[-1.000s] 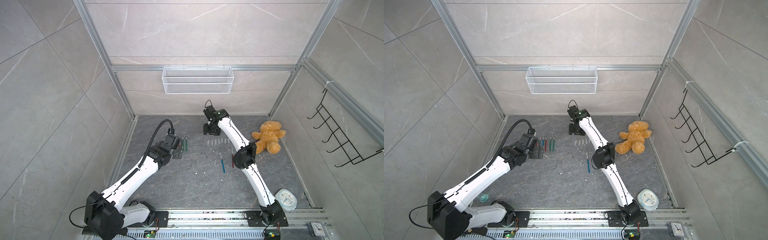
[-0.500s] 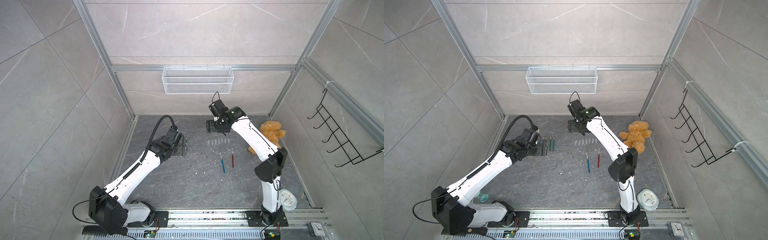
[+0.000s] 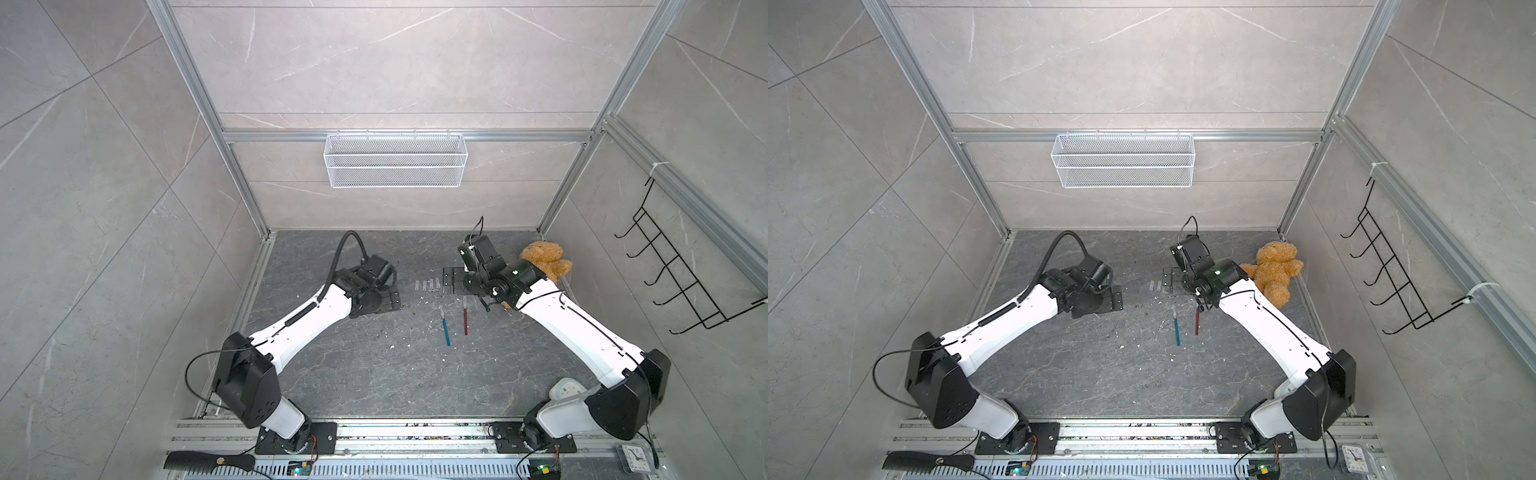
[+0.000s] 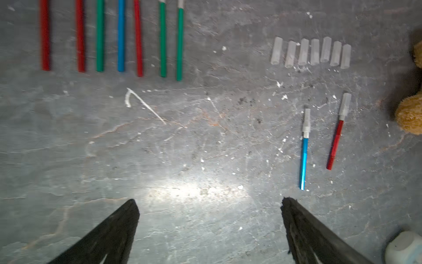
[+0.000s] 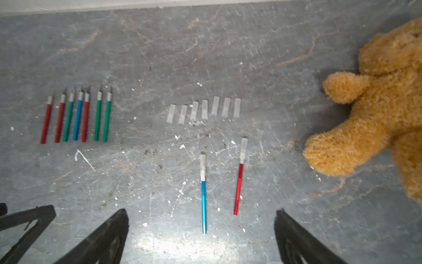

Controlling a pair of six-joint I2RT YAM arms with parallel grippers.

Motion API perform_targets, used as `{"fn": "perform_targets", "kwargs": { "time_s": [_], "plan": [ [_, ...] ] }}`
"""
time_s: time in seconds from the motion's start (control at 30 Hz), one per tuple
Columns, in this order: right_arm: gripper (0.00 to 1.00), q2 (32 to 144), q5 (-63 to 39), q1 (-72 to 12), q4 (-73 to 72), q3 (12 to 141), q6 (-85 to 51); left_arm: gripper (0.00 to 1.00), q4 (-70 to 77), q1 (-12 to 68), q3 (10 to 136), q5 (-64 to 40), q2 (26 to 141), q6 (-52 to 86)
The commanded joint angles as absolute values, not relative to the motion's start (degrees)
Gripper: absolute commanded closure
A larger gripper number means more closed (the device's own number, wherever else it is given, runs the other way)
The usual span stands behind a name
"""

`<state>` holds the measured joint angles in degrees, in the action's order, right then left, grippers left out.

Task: Remove protective caps from carving knives
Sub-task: Pick up the carving knife from the center of the board.

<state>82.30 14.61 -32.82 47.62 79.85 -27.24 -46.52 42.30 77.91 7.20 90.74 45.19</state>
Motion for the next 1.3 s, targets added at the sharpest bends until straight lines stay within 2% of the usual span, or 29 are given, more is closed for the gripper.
{"fn": "perform_targets", "kwargs": {
  "time_s": [0.0, 0.27, 0.47, 0.77, 1.27],
  "plan": [
    [0.0, 79.2, 17.02, -32.08, 44.53, 74.42, -29.26, 0.0, -50.43, 47.03, 84.19, 7.44, 96.42, 53.89],
    [0.0, 72.54, 21.78, -30.05, 45.05, 65.57, -33.07, 0.0, -57.22, 53.43, 98.94, 8.01, 111.87, 58.74],
    [0.0, 66.29, 22.52, -26.24, 48.31, 63.92, -36.62, 0.0, -57.22, 54.32, 104.4, 5.75, 119.33, 59.85],
    [0.01, 59.89, 24.55, -25.72, 52.09, 63.8, -36.79, 0.04, -57.95, 54.92, 112.3, 2.51, 127.94, 59.35],
    [0.01, 55.9, 24.99, -25.62, 55.27, 66.27, -35.32, 0.22, -61.17, 57.02, 121.63, -1.37, 139.06, 57.06]
  ]
}}
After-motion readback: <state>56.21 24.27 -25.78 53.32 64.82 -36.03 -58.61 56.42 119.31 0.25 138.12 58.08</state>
